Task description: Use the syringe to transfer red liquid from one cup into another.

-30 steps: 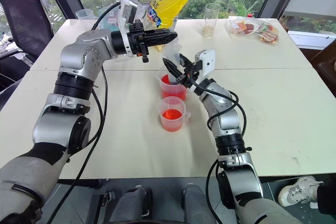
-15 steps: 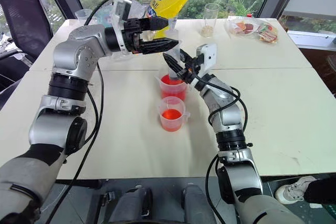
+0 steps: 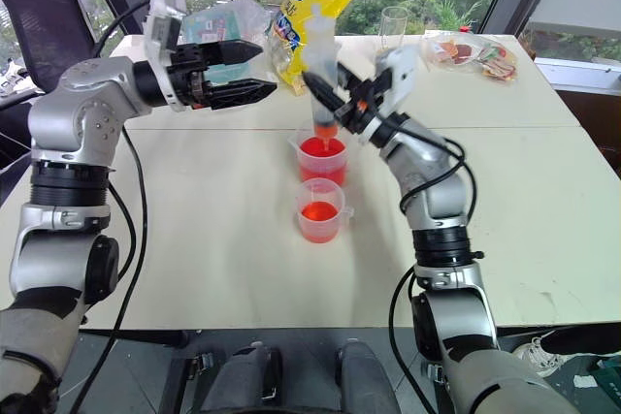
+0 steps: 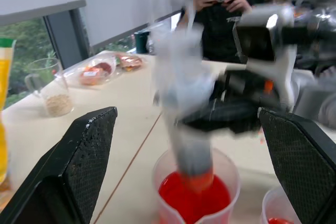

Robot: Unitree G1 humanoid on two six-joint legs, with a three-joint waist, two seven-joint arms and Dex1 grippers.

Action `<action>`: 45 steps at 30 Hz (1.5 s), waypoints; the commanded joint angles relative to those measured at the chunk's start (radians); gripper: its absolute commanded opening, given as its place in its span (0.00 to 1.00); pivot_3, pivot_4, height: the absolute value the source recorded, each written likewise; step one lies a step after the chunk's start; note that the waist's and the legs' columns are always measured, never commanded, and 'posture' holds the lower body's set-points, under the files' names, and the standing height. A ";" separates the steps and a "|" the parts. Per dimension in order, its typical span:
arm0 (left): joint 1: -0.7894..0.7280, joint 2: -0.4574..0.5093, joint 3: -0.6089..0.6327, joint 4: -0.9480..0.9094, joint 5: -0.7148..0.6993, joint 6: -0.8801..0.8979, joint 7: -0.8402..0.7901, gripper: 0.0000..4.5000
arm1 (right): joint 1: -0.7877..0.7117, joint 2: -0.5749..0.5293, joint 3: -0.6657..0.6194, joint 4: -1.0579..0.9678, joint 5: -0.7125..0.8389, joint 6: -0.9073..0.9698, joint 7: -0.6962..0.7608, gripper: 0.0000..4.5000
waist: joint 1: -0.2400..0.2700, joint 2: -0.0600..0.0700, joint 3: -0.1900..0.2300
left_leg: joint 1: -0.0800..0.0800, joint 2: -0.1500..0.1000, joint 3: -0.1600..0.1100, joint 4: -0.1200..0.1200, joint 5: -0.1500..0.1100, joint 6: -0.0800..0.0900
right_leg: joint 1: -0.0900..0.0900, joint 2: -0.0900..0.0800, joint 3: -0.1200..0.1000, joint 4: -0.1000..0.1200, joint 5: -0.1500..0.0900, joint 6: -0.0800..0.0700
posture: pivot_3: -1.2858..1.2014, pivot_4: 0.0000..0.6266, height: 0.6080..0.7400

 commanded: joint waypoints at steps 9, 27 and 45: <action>-0.017 0.012 0.020 -0.083 -0.042 0.029 0.016 0.98 | 0.237 -0.087 0.002 -0.433 0.222 0.255 -0.019 0.31 | 0.001 -0.001 0.000 | 0.000 0.000 0.000 0.001 -0.001 0.001 | 0.001 0.000 0.000 -0.001 0.000 0.000 | 0.52 0.24 1.00; -0.088 -0.079 -0.020 -0.032 -0.103 0.074 0.012 0.98 | 0.352 -0.082 0.068 -0.469 0.160 0.199 -0.027 0.31 | 0.001 -0.001 0.000 | 0.000 0.000 0.000 0.001 0.000 0.001 | 0.001 0.001 0.000 -0.001 0.000 0.000 | 0.52 0.24 1.00; -0.127 -0.202 -0.072 0.065 -0.060 -0.001 -0.065 0.22 | 0.334 -0.087 0.073 -0.474 0.168 0.209 -0.033 0.31 | 0.002 -0.001 0.000 | 0.000 -0.001 0.000 0.001 -0.001 0.001 | 0.001 0.003 -0.001 -0.001 0.000 0.000 | 0.52 0.24 1.00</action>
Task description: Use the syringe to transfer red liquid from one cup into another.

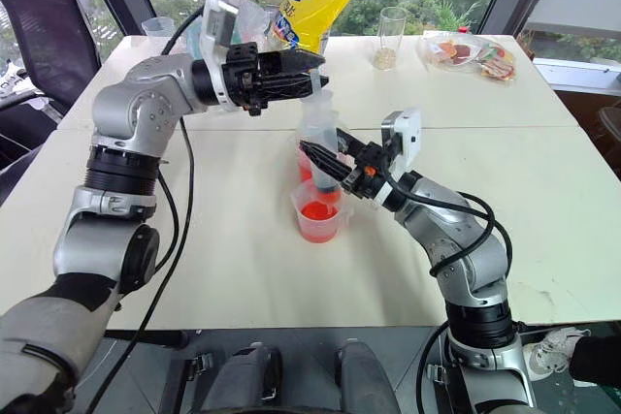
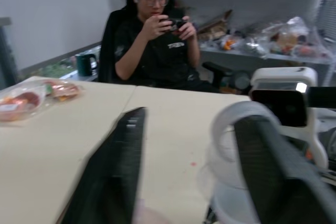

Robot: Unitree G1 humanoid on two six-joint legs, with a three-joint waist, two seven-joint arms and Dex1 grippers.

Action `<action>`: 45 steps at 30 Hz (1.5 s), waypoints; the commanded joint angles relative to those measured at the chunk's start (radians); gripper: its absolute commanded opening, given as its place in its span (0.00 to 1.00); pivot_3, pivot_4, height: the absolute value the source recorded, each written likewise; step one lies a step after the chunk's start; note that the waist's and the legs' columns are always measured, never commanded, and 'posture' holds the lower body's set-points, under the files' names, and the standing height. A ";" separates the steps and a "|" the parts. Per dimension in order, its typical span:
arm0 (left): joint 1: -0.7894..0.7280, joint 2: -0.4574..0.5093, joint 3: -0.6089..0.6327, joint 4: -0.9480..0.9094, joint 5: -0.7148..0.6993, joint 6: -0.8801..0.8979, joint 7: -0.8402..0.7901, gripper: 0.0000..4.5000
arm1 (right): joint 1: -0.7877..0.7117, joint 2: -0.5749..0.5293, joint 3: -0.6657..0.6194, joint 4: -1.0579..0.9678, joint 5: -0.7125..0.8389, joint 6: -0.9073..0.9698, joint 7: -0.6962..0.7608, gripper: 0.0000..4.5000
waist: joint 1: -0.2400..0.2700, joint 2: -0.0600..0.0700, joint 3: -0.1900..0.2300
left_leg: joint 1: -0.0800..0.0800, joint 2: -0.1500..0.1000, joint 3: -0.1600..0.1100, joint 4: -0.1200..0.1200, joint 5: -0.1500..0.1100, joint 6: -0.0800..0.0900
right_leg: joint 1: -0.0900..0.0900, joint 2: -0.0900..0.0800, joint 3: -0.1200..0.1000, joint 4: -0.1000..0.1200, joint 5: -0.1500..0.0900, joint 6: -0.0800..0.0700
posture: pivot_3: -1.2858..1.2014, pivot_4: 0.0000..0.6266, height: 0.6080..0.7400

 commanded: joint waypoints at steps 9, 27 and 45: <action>0.036 0.010 -0.040 -0.106 -0.003 0.040 -0.050 0.01 | -0.061 0.008 -0.008 -0.065 0.054 0.002 0.004 0.31 | -0.001 0.000 0.000 | 0.000 0.000 0.000 0.000 0.000 0.000 | 0.000 0.000 0.000 0.000 0.000 0.000 | 0.52 0.24 1.00; 0.121 0.010 -0.092 -0.202 0.004 0.079 -0.058 0.01 | -0.162 0.015 -0.065 -0.073 0.139 0.058 -0.058 0.31 | 0.000 0.000 0.000 | 0.000 0.000 0.000 0.000 0.000 0.000 | 0.000 -0.001 0.000 0.000 0.000 0.000 | 0.52 0.24 1.00; 0.115 0.072 -0.021 -0.230 -0.023 0.141 -0.011 0.55 | -0.134 -0.005 -0.045 -0.061 0.165 0.093 -0.062 0.31 | -0.003 0.000 0.000 | 0.000 0.000 0.000 0.000 0.000 0.000 | 0.000 -0.001 0.000 0.000 0.000 0.000 | 0.52 0.24 1.00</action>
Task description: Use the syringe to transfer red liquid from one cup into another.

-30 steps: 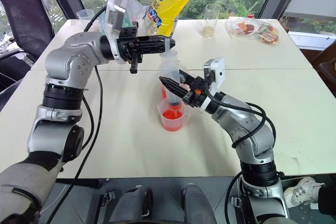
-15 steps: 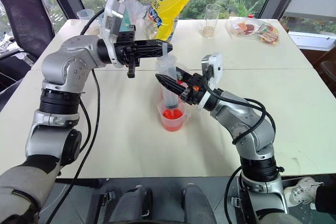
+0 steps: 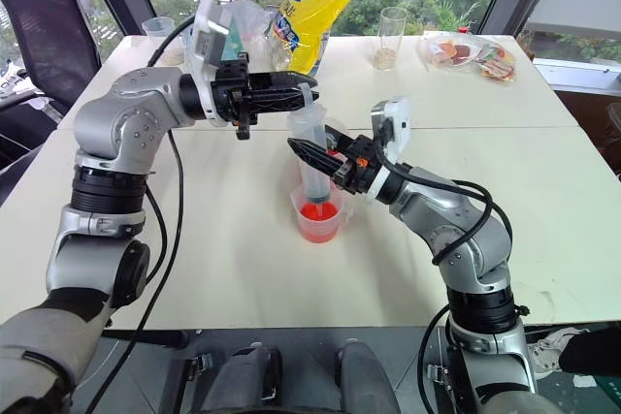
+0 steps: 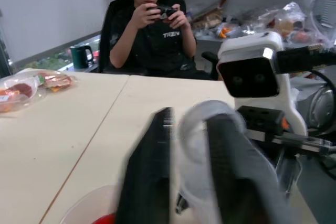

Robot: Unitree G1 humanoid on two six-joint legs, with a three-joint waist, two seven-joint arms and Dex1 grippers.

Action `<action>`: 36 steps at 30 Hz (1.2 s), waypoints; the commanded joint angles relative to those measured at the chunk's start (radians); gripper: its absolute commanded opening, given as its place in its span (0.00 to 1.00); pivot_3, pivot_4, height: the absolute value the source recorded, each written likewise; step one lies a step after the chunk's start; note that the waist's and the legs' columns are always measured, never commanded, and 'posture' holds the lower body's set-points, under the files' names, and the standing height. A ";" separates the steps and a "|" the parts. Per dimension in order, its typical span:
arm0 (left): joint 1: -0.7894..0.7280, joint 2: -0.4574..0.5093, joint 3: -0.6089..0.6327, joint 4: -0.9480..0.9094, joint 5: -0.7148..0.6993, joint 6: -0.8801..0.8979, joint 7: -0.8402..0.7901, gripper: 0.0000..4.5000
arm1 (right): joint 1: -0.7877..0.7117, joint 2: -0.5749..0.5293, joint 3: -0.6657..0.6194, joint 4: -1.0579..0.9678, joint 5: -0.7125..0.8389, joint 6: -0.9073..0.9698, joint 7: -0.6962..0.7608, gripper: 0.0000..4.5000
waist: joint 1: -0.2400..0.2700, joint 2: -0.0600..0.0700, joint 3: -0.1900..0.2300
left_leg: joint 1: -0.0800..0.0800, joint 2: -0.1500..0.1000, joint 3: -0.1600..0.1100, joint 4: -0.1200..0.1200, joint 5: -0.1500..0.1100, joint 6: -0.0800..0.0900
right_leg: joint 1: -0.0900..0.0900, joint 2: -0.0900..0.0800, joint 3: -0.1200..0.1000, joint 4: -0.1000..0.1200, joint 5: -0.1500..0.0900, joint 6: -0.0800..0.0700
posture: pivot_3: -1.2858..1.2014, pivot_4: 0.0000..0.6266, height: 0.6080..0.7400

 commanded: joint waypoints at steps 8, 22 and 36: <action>0.070 0.148 0.057 -0.108 -0.048 0.073 -0.004 1.00 | -0.049 -0.004 -0.066 -0.053 0.048 -0.025 -0.007 0.31 | 0.001 0.000 0.000 | 0.000 0.000 0.000 0.000 0.000 0.000 | 0.000 0.000 0.000 0.000 0.000 0.000 | 0.52 0.24 1.00; 0.224 0.202 0.092 -0.255 -0.116 0.105 0.078 1.00 | -0.513 -0.246 -0.267 0.438 0.137 0.538 -0.371 0.31 | 0.008 0.000 0.000 | 0.000 0.000 0.000 0.000 0.000 0.001 | 0.001 -0.003 0.000 -0.001 0.000 0.000 | 0.52 0.24 1.00; 0.332 0.205 0.100 -0.364 -0.174 0.115 0.151 1.00 | -0.559 -0.418 0.158 0.967 -0.285 0.528 -0.063 0.31 | 0.000 0.000 0.000 | -0.005 0.000 0.001 -0.001 -0.001 0.002 | -0.004 -0.001 0.001 -0.003 0.000 0.000 | 0.52 0.24 1.00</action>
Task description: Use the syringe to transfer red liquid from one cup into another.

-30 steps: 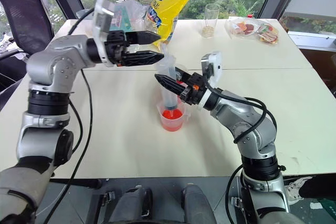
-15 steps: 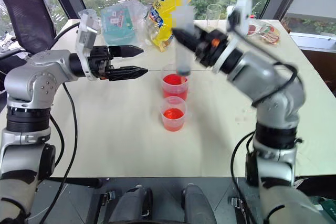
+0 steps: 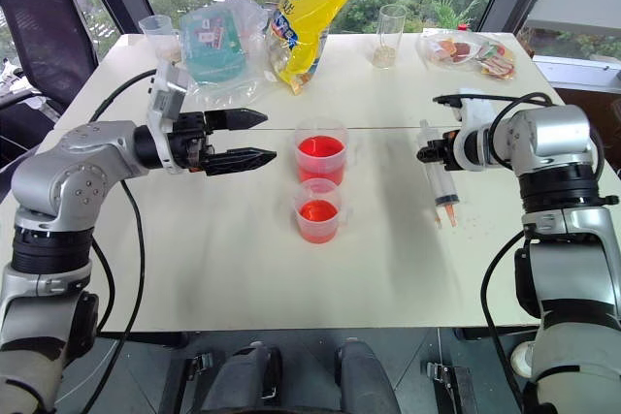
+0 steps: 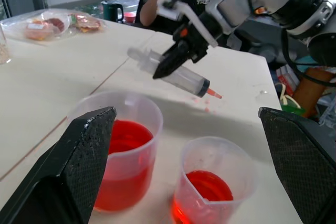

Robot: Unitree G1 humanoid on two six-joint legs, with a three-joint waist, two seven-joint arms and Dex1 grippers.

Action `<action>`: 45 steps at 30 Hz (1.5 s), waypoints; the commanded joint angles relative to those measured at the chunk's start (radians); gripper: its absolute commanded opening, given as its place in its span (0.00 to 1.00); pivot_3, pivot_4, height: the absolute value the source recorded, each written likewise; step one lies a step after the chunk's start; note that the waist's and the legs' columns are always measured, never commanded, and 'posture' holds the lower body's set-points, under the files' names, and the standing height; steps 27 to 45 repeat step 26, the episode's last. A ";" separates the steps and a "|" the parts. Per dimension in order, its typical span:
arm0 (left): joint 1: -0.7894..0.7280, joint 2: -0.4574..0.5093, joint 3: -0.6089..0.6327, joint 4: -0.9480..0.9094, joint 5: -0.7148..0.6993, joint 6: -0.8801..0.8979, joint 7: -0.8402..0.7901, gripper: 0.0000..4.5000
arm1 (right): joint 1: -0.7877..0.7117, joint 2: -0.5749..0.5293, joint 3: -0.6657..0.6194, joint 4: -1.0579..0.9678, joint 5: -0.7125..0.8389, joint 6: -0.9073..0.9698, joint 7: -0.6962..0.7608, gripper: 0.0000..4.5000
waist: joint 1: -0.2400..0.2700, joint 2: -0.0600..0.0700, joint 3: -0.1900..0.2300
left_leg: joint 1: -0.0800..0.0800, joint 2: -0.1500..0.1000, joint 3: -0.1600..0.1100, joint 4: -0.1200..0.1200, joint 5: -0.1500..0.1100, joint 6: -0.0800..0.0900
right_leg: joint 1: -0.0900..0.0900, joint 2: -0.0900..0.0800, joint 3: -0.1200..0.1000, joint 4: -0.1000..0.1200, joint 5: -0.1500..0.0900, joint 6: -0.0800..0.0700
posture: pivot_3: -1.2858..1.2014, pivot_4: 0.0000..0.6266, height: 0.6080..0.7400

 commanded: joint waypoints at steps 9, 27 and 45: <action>0.023 0.025 0.025 -0.085 -0.037 0.004 0.034 1.00 | -0.045 0.039 0.013 0.171 -0.168 -0.112 0.168 0.91 | 0.001 0.000 0.000 | 0.000 0.000 -0.001 0.001 0.000 0.000 | 0.000 0.000 -0.001 0.000 0.000 0.000 | 0.52 0.24 1.00; 0.114 0.171 0.099 -0.191 -0.136 0.108 0.051 1.00 | 0.432 -0.371 -0.334 -0.818 0.111 -0.221 0.670 0.99 | 0.011 0.001 0.001 | 0.000 0.000 -0.002 0.002 0.000 0.001 | 0.002 0.000 -0.001 -0.001 0.000 0.000 | 0.52 0.24 1.00; 0.114 0.171 0.099 -0.191 -0.136 0.108 0.051 1.00 | 0.432 -0.371 -0.334 -0.818 0.111 -0.221 0.670 0.99 | 0.011 0.001 0.001 | 0.000 0.000 -0.002 0.002 0.000 0.001 | 0.002 0.000 -0.001 -0.001 0.000 0.000 | 0.52 0.24 1.00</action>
